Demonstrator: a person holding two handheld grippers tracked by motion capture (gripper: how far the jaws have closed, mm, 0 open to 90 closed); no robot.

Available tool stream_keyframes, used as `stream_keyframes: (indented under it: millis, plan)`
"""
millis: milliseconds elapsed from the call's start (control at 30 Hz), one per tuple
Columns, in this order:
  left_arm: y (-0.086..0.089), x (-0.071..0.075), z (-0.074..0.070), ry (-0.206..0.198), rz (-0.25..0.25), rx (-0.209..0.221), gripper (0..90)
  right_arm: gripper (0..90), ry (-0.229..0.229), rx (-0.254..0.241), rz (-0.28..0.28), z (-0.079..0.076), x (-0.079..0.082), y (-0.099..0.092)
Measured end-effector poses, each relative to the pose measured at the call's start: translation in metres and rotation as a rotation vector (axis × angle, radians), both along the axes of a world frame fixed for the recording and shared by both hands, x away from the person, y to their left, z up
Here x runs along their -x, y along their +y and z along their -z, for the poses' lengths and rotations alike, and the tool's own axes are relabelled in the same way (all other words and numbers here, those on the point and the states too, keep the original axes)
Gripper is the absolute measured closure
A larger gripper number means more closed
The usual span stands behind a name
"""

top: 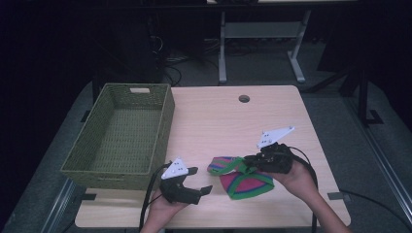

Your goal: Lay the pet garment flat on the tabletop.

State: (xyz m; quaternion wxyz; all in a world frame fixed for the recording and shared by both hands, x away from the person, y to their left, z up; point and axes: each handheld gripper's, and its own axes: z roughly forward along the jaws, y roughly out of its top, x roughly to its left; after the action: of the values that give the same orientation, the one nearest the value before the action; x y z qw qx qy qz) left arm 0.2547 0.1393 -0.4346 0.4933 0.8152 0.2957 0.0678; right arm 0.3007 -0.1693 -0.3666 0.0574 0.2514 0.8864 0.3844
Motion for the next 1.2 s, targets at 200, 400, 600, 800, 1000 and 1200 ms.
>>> stream_keyframes:
  millis: [200, 400, 600, 800, 1000, 1200]
  plan:
    - [-0.009, -0.007, -0.002, 0.034, 0.011, 0.048, 16.1, 83.2, -0.018, -0.002, 0.003, -0.011, 0.001, -0.006]
    - [-0.017, -0.023, 0.001, 0.018, -0.020, 0.043, 16.1, 83.2, -0.028, -0.009, 0.014, -0.017, 0.000, -0.012]
    - [-0.026, -0.036, 0.008, 0.018, 0.007, 0.028, 23.6, 83.2, -0.021, -0.022, 0.015, -0.018, -0.004, -0.019]
    - [-0.036, -0.049, 0.016, -0.003, 0.030, -0.022, 23.7, 83.2, -0.014, -0.026, 0.018, -0.017, -0.008, -0.023]
    - [-0.040, -0.060, 0.026, -0.017, 0.039, -0.051, 24.6, 83.2, -0.007, -0.043, 0.016, -0.017, -0.012, -0.028]
    - [-0.054, -0.074, 0.030, -0.019, 0.054, -0.131, 36.2, 83.1, -0.012, -0.043, 0.023, -0.017, -0.014, -0.031]
